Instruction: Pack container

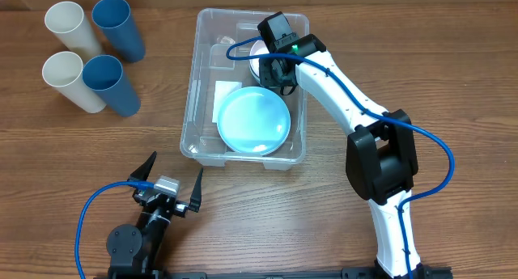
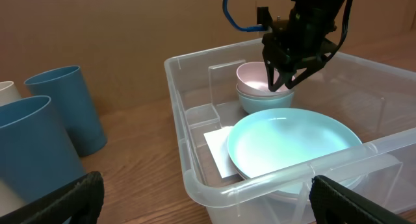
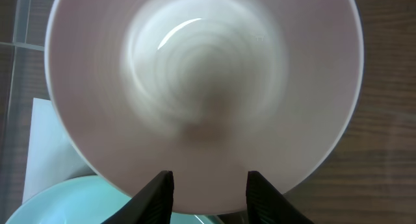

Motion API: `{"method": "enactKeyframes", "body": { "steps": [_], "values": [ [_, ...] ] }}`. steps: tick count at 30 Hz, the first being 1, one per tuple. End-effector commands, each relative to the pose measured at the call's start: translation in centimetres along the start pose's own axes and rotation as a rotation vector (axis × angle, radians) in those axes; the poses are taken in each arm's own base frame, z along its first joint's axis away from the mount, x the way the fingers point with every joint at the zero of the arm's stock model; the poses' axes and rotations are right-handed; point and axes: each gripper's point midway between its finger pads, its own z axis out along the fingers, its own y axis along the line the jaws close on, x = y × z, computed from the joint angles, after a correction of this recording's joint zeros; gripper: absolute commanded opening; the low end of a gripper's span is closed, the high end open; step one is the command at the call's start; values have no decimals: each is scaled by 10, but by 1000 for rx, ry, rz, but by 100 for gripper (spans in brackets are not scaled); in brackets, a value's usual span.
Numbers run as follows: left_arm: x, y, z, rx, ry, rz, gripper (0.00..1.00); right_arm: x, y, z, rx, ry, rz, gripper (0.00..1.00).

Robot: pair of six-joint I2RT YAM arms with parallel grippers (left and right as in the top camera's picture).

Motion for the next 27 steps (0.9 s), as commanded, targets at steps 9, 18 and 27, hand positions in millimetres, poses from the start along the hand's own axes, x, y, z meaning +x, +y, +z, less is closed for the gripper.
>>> {"method": "enactKeyframes", "body": {
  "steps": [9, 18, 27],
  "values": [
    [0, 2, 0, -10, -3, 12, 100, -41, 34, -56, -97, -131, -28, 38],
    [0, 2, 0, -10, -3, 12, 100, 3, 124, -66, -216, -98, -197, 39],
    [0, 2, 0, -10, -3, 12, 100, 13, 165, -76, -333, -113, -240, 39]
  ]
}}
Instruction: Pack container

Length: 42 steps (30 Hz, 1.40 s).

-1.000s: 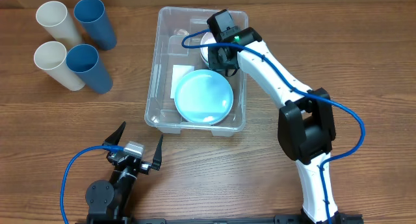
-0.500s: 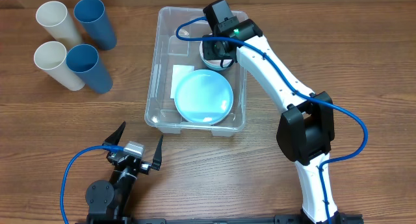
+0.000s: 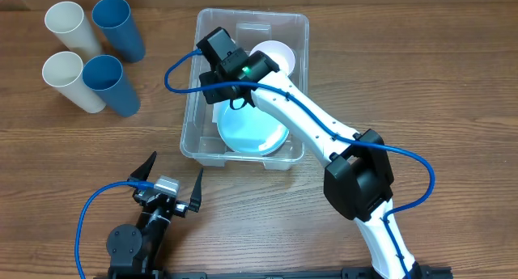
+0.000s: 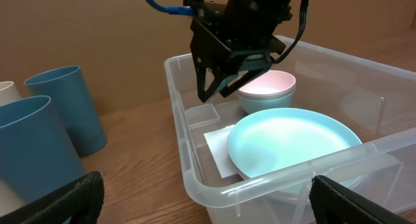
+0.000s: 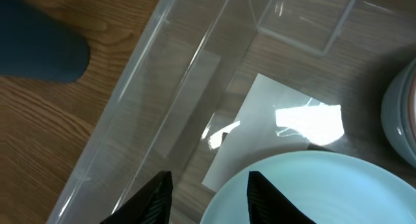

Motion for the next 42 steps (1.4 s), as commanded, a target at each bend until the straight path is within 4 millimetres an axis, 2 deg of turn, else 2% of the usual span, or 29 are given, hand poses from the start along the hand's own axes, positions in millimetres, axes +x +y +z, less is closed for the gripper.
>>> {"method": "enactKeyframes", "body": {
  "steps": [1, 6, 12, 16, 22, 25, 27, 28, 29, 31, 35, 37, 39, 42],
  "values": [
    [0, 2, 0, -10, -3, 12, 100, -18, 19, -23, -81, -55, -9, 40],
    [0, 2, 0, -10, -3, 12, 100, -14, 39, -23, -124, -56, -34, 40],
    [0, 2, 0, -10, -3, 12, 100, 1, 79, -18, -165, -51, -101, 39],
    [0, 2, 0, -10, -3, 12, 100, 10, 86, -13, -166, -31, -115, 39],
    [0, 2, 0, -10, -3, 12, 100, -4, 47, -19, -82, -43, -66, 38],
    [0, 2, 0, -10, -3, 12, 100, -22, 12, -56, -41, -70, -8, 38],
    [0, 2, 0, -10, -3, 12, 100, -29, -13, -99, -17, -86, 69, 39],
    [0, 2, 0, -10, -3, 12, 100, -23, -27, -115, 3, -63, 127, 38],
    [0, 2, 0, -10, -3, 12, 100, -8, -40, -124, 20, 3, 183, 39],
    [0, 2, 0, -10, -3, 12, 100, 29, -47, -127, 27, 165, 224, 38],
    [0, 2, 0, -10, -3, 12, 100, 75, -49, -134, 102, 335, 251, 38],
    [0, 2, 0, -10, -3, 12, 100, 90, -48, -129, 119, 388, 245, 38],
    [0, 2, 0, -10, -3, 12, 100, 111, -49, -117, 144, 447, 248, 35],
    [0, 2, 0, -10, -3, 12, 100, 129, -54, -103, 166, 495, 258, 34]
  ]
}}
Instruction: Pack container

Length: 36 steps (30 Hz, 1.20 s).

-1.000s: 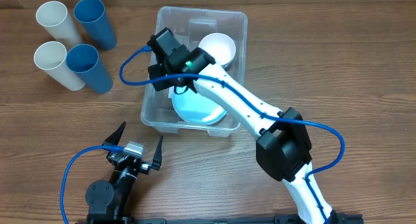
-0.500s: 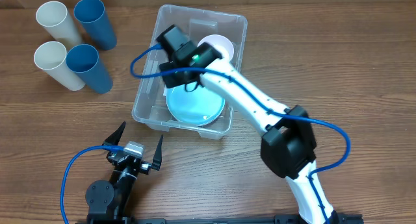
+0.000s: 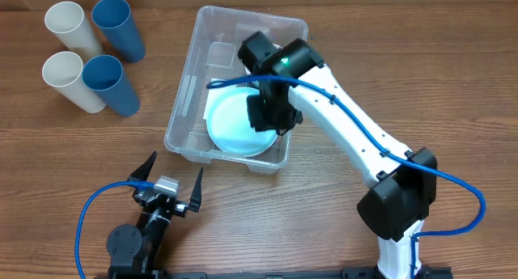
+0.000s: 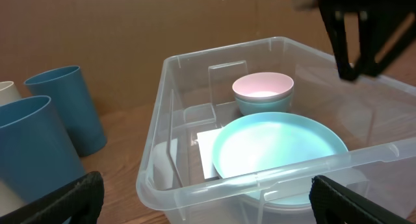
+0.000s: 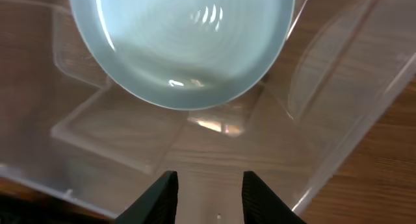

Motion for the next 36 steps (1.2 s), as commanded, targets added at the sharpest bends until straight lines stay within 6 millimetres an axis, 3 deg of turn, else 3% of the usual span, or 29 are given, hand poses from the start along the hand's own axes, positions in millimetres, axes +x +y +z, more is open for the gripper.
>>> {"method": "enactKeyframes", "body": {
  "steps": [1, 5, 16, 22, 25, 27, 29, 31, 32, 34, 36],
  "values": [
    [0, 2, 0, -10, -3, 12, 100, 11, -6, 19, 26, 49, 24, 34],
    [0, 2, 0, -10, -3, 12, 100, 20, -20, 31, 90, 85, 29, 34],
    [0, 2, 0, -10, -3, 12, 100, 18, -61, 23, 310, 51, 19, 35],
    [0, 2, 0, -10, -3, 12, 100, 12, -52, 22, 270, 24, 6, 35],
    [0, 2, 0, -10, -3, 12, 100, -8, -26, -9, 164, -68, -21, 36],
    [0, 2, 0, -10, -3, 12, 100, -25, -10, -45, 80, -161, -20, 39],
    [0, 2, 0, -10, -3, 12, 100, -42, -12, -86, 12, -254, 15, 48],
    [0, 2, 0, -10, -3, 12, 100, -56, -34, -112, -4, -316, 78, 59],
    [0, 2, 0, -10, -3, 12, 100, -63, -51, -120, -4, -336, 124, 71],
    [0, 2, 0, -10, -3, 12, 100, -79, -103, -128, 14, -358, 255, 94],
    [0, 2, 0, -10, -3, 12, 100, -87, -154, -136, 28, -378, 398, 100]
  ]
}}
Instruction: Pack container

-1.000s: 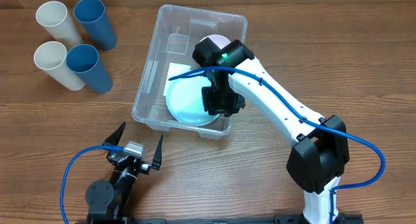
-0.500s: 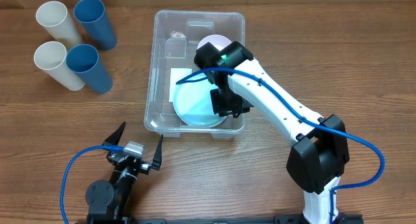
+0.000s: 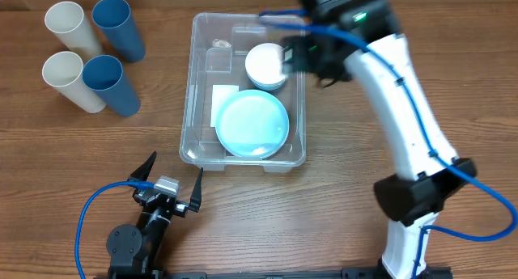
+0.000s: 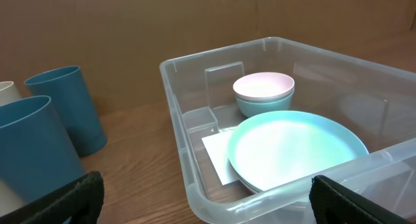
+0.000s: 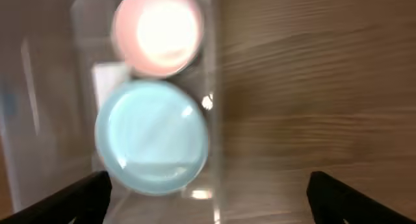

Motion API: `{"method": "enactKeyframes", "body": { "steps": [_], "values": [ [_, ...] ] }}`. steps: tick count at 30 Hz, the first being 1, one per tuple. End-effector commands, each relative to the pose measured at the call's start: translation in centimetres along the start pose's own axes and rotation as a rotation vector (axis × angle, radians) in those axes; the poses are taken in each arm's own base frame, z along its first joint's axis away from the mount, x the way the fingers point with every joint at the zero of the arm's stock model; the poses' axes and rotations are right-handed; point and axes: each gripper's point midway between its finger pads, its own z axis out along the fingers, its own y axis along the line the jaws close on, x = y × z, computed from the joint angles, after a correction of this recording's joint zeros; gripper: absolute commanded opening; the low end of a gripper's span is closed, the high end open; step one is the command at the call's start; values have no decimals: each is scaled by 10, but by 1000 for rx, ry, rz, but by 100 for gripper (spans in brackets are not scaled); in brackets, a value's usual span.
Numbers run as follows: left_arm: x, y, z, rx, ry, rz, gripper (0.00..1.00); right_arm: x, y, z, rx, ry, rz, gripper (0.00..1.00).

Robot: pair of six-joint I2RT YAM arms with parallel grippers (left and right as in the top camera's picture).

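A clear plastic container (image 3: 190, 85) stands square in the middle of the table. Inside it lie a light blue plate (image 3: 252, 124) at the near end, a pink bowl (image 3: 266, 65) nested in a teal bowl behind it, and a white card (image 3: 223, 99). My right gripper (image 3: 306, 59) hovers open and empty high over the container's right wall; its wrist view shows the bowl (image 5: 159, 32) and plate (image 5: 153, 136) below. My left gripper (image 3: 171, 175) rests open near the front edge, facing the container (image 4: 195, 185).
Two white cups (image 3: 63, 20) and two blue cups (image 3: 117, 24) lie in a group at the back left; the left wrist view shows the blue cups (image 4: 68, 107) left of the container. Bare wood lies to the right of the container.
The container stood skewed and shifted left; now it sits square. My right gripper, then low by the plate with narrow jaws, is now high over the right wall and wide open.
My right gripper was first over the pink bowl inside the container, then at the container's left side. Then the container stood turned with the gripper near the plate. Now the container is straight and the gripper is raised and open. The left arm stayed put.
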Motion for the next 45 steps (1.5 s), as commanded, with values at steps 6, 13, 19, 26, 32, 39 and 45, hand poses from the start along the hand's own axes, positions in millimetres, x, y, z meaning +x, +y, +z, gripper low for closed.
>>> {"method": "enactKeyframes", "body": {
  "steps": [6, 13, 19, 26, 32, 39, 45],
  "values": [
    [0, 2, 0, -10, -3, 12, 100, -63, -182, -27, 123, -134, 432, 100],
    [1, 4, 0, -24, 0, 20, 100, -51, -298, -49, 212, -156, 680, 100],
    [-67, -13, -18, 103, -102, -142, 100, -51, -298, -49, 212, -156, 681, 100],
    [-201, 35, -17, -20, 199, -220, 100, -51, -298, -49, 212, -157, 681, 100],
    [-292, 50, 60, 130, 427, -280, 100, -51, -298, -49, 212, -157, 681, 100],
    [-210, 145, 138, -434, 591, -513, 100, -51, -298, -49, 212, -157, 681, 100],
    [-91, 158, 172, -538, 935, -475, 100, -51, -298, -49, 212, -156, 681, 100]
  ]
}}
